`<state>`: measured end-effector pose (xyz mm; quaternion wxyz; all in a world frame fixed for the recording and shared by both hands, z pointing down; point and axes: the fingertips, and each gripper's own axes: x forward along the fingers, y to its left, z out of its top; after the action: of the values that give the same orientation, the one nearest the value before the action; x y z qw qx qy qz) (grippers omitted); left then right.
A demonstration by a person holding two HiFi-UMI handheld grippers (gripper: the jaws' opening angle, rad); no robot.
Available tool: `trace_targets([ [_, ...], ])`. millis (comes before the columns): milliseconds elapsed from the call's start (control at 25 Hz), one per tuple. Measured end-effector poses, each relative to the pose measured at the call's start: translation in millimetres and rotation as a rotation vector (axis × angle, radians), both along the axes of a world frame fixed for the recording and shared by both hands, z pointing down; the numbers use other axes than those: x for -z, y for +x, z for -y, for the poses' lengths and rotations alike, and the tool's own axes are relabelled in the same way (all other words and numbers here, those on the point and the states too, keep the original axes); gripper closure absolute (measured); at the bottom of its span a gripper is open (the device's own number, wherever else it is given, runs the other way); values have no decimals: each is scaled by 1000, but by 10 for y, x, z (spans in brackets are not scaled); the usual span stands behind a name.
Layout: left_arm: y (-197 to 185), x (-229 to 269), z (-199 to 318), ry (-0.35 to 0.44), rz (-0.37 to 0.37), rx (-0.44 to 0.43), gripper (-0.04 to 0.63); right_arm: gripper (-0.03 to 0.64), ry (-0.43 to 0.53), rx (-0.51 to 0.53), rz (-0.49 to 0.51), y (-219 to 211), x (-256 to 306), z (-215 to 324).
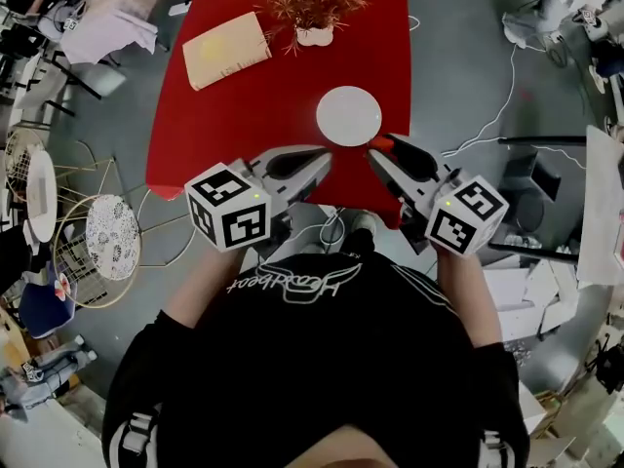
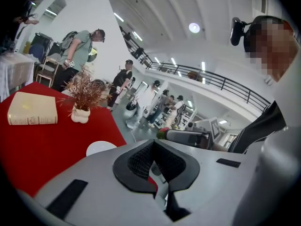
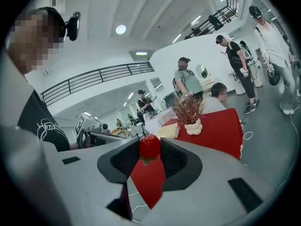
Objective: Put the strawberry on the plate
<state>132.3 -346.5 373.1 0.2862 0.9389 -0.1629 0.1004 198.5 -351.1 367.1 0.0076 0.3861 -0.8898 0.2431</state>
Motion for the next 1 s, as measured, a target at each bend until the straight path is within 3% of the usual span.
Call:
trace_targets([
  [560,-69,-358,376,-49,46,127,589,488,-57,98,-143,-91,-814,874],
  [1000,-166,-635,548,-104,52,197,589,488,-86,160,-369,-215,-1529,1271],
])
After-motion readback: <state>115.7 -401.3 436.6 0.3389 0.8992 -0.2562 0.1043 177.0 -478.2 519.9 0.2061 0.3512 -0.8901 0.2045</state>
